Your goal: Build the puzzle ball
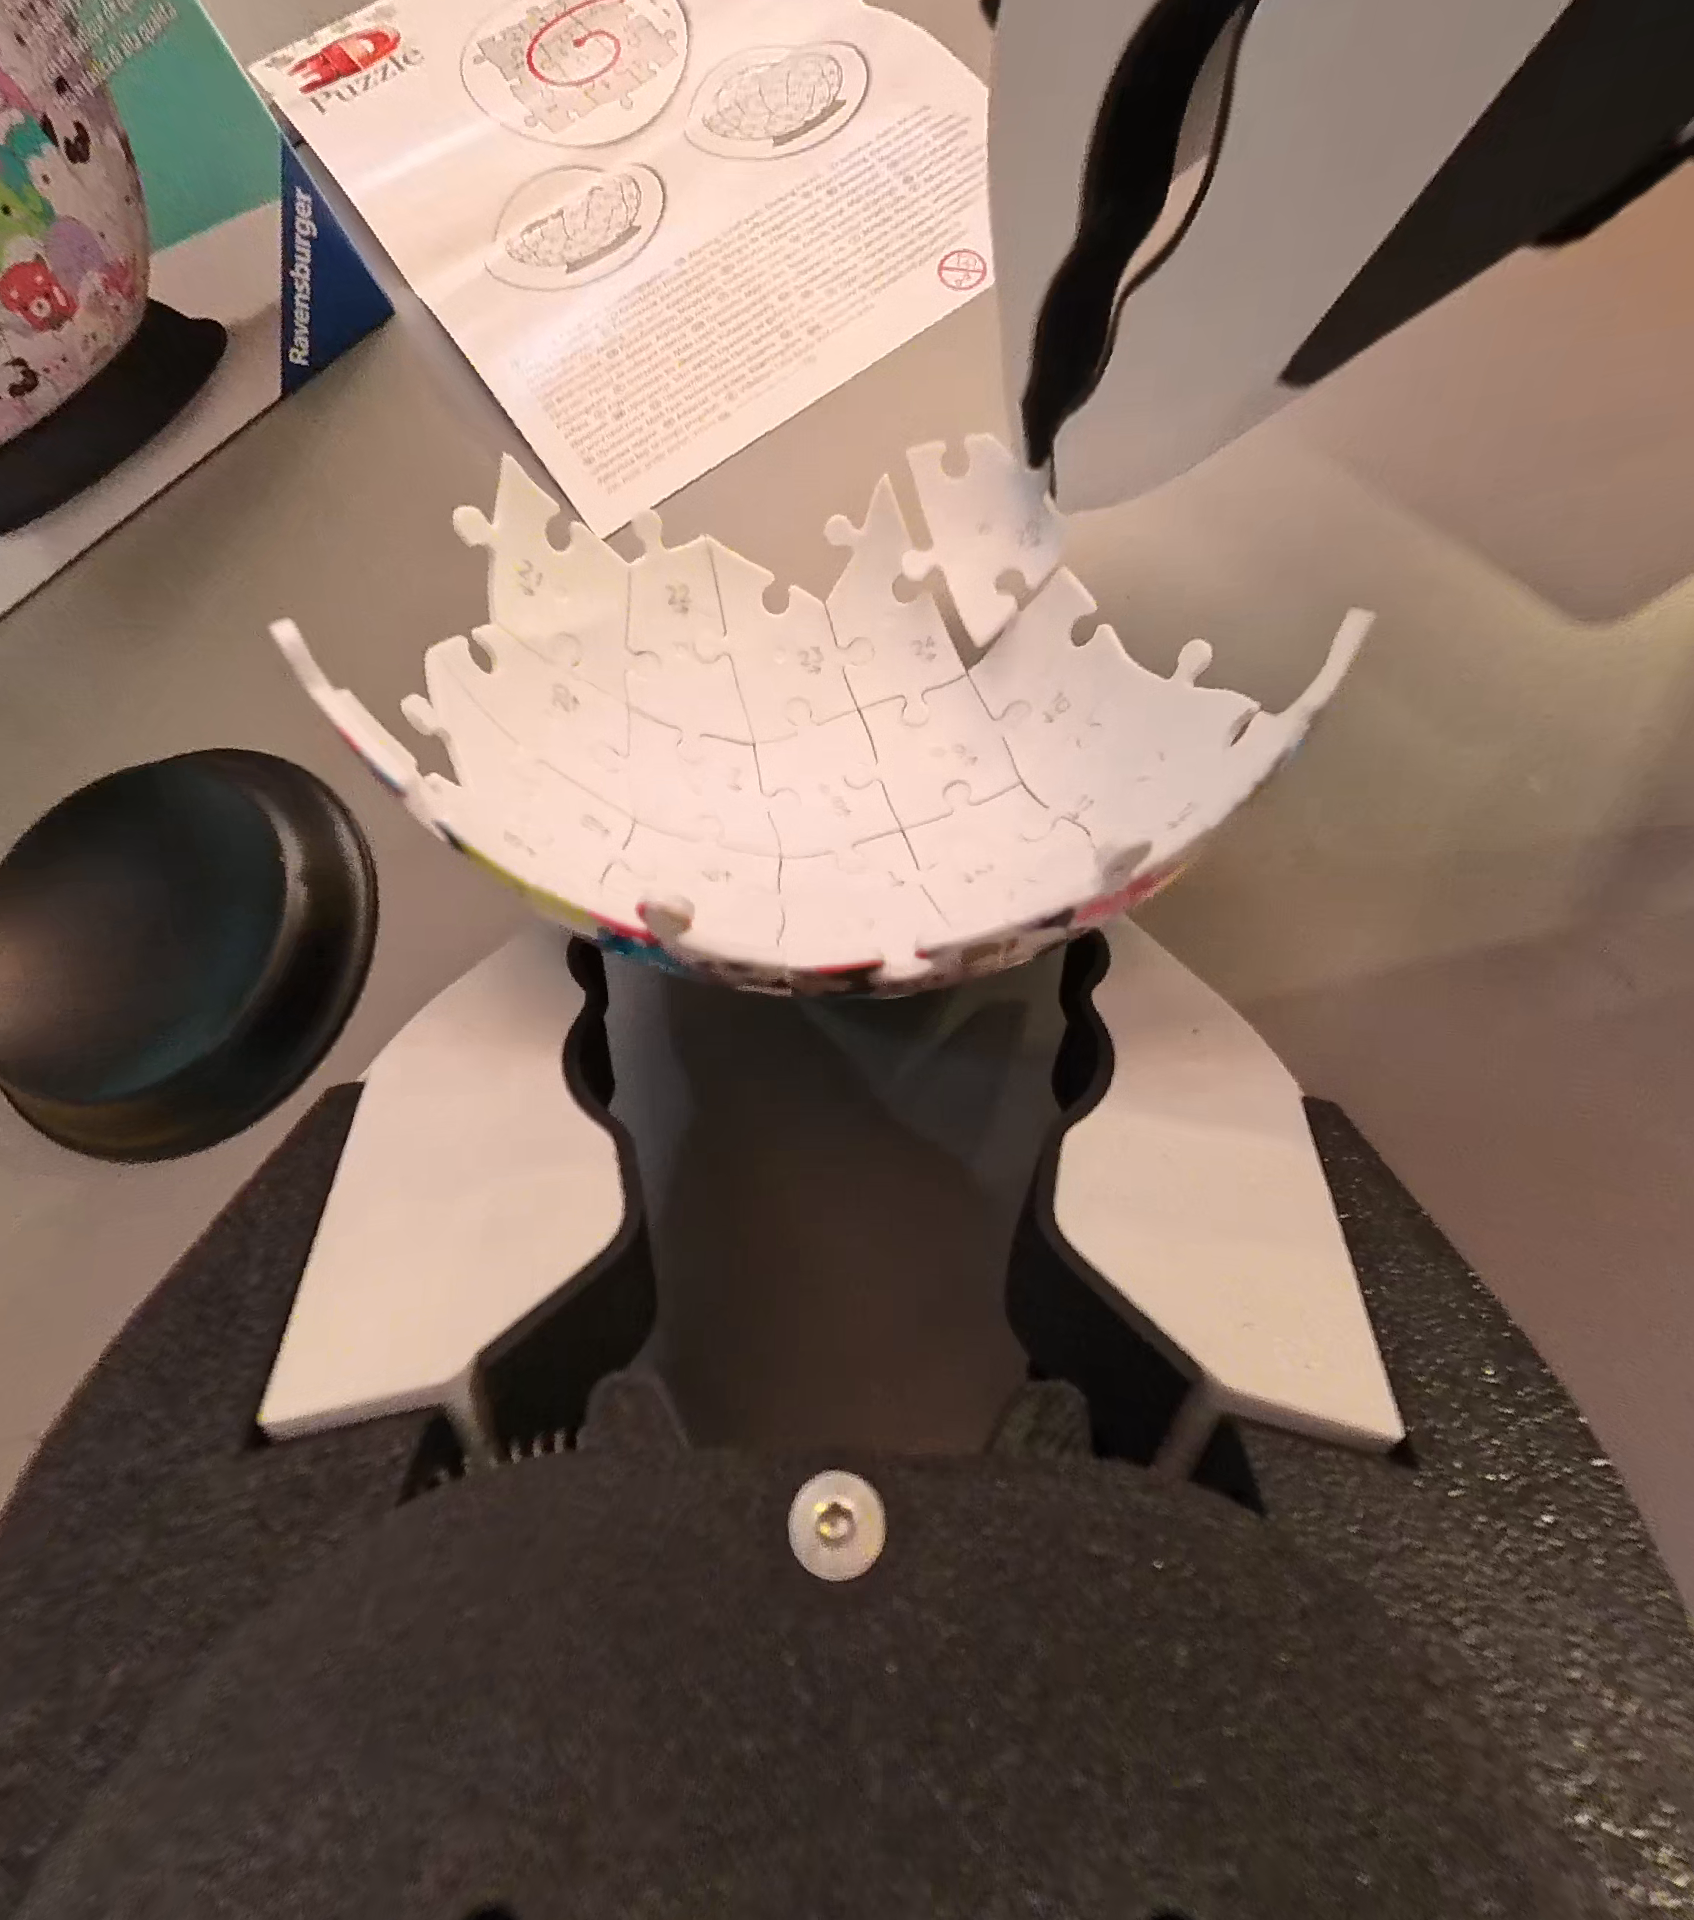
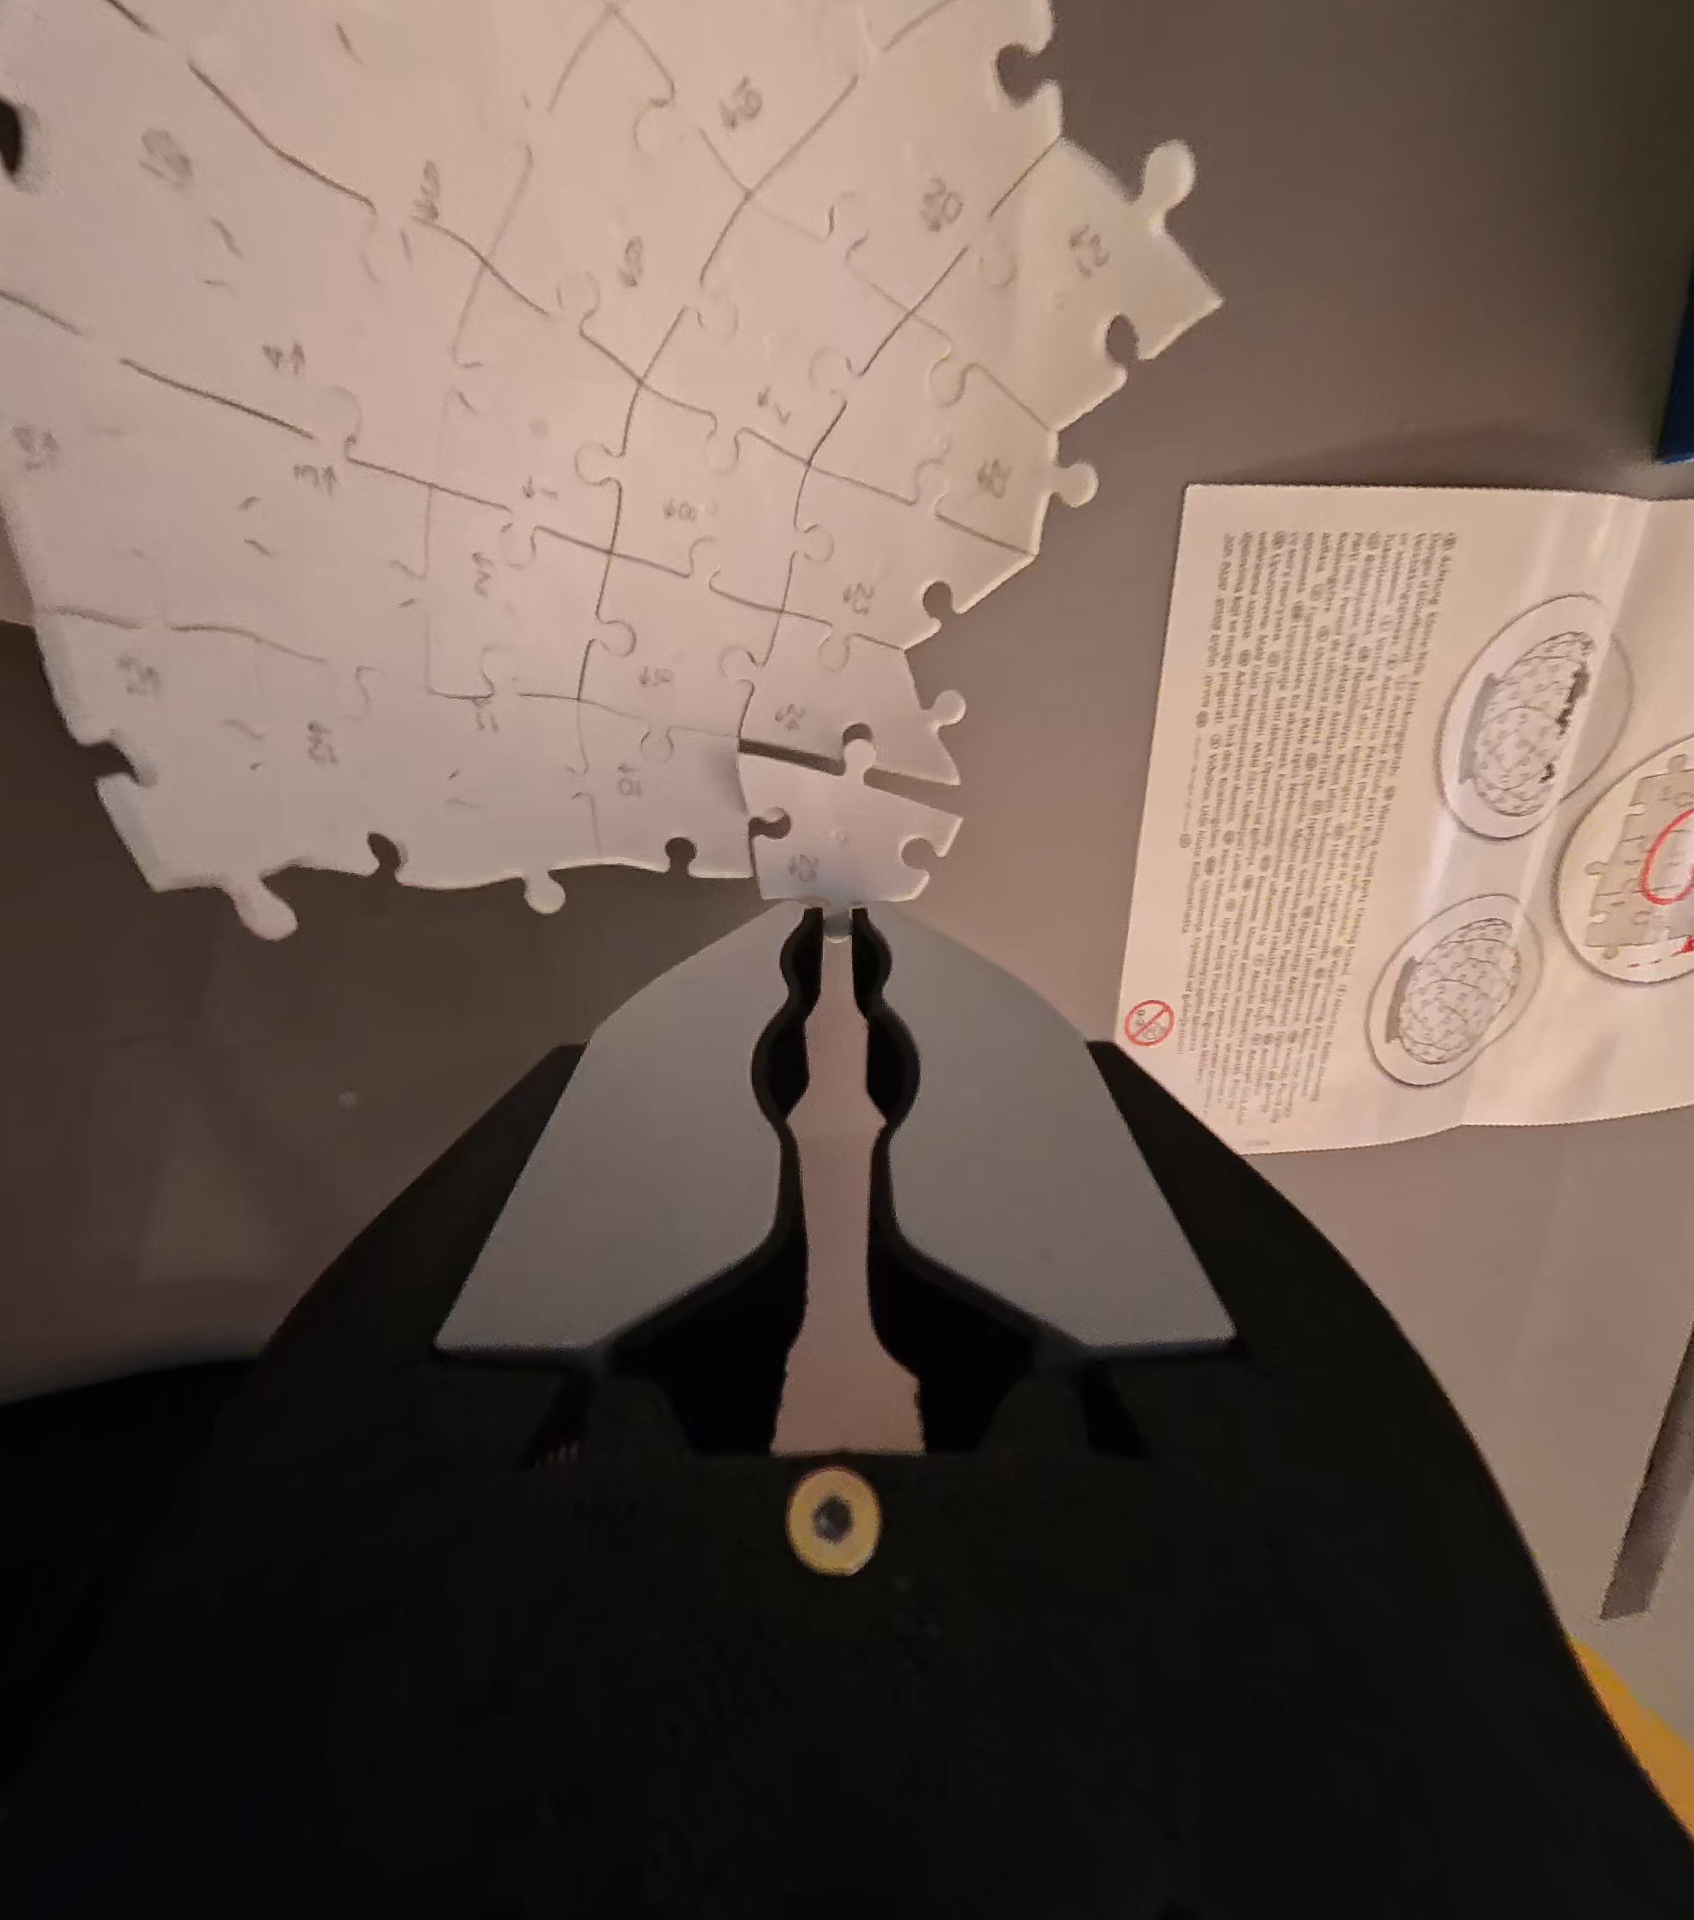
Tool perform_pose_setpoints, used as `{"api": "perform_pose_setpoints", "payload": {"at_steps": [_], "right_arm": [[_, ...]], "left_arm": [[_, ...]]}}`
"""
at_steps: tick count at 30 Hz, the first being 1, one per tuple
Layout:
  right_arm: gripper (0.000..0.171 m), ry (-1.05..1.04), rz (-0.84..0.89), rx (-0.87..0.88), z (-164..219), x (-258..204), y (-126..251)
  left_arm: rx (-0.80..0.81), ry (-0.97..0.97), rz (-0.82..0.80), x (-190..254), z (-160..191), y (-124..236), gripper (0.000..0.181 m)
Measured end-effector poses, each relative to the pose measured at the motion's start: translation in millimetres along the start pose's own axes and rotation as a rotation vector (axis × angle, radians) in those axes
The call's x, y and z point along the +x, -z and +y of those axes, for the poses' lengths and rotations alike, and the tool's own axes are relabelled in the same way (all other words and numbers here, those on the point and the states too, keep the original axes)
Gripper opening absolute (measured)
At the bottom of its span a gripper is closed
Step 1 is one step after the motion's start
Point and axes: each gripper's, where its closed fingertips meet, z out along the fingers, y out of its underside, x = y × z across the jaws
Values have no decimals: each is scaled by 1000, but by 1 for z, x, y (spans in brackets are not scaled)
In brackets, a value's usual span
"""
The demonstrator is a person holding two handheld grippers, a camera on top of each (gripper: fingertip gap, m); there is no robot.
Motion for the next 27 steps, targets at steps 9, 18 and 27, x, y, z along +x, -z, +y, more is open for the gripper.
{"api": "perform_pose_setpoints", "payload": {"at_steps": [9,18,27], "right_arm": [[6,12,-3,-42,2,0,-7],[7,12,-11,-105,7,-1,-9],[17,5,-12,-105,8,0,-10]], "left_arm": [[16,-57,-27,1,-6,-1,83],[32,-97,-52,1,-12,-1,82],[34,-126,-76,0,-15,0,81]]}}
